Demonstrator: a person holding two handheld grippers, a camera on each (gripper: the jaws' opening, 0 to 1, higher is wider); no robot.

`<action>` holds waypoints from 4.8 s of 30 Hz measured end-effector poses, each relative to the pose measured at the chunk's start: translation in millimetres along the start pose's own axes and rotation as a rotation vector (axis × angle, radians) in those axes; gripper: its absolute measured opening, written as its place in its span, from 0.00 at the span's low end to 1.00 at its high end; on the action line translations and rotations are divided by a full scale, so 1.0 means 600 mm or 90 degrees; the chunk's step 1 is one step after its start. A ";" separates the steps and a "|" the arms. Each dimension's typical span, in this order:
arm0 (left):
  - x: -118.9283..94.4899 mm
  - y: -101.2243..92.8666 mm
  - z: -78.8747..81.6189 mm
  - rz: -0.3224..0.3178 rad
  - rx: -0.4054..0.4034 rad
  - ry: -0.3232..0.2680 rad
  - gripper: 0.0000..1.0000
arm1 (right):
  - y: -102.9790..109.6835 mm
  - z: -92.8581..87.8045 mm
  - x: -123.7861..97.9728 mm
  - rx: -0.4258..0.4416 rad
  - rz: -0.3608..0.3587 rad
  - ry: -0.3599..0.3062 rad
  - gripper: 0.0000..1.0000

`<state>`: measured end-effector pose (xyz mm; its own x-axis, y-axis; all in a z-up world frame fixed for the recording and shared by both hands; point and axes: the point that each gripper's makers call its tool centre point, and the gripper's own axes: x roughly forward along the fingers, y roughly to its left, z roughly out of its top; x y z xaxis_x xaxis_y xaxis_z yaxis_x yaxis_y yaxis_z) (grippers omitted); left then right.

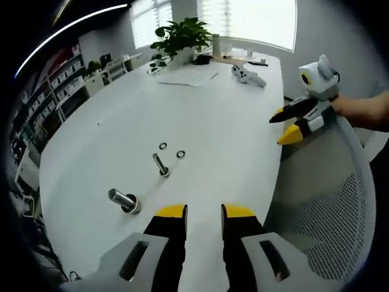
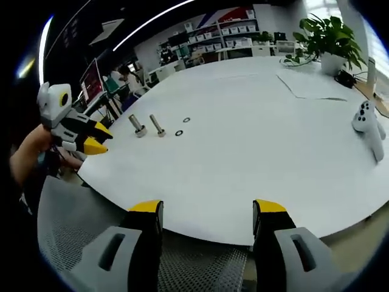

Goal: Place the washer onto the threaded stud by aligning its center hole with the stud, sliding it down to the base, and recovering from edge contact or off-axis alignment until the washer reaches the visible bottom stop.

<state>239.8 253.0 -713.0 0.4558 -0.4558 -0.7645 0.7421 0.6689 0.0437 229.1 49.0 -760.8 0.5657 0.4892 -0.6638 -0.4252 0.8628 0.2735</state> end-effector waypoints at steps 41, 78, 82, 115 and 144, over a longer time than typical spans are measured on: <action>0.181 0.049 0.071 -0.042 0.065 0.078 0.23 | 0.005 0.005 0.004 -0.028 0.013 -0.001 0.65; 0.234 0.056 0.069 -0.058 0.090 0.138 0.14 | 0.009 0.012 0.004 -0.028 0.019 -0.016 0.64; 0.234 0.049 0.069 -0.068 0.100 0.140 0.10 | 0.008 0.013 0.004 -0.028 0.019 -0.017 0.64; 0.203 0.062 0.070 -0.028 0.091 0.113 0.00 | 0.013 0.011 0.005 -0.035 0.028 -0.011 0.64; 0.118 0.100 -0.043 -0.014 0.048 0.156 0.18 | 0.013 0.006 0.006 -0.040 0.031 0.003 0.64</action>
<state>303.7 275.8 -781.0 0.3128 -0.3083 -0.8984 0.7895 0.6102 0.0655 230.2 58.2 -758.7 0.5403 0.5296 -0.6539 -0.4956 0.8283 0.2613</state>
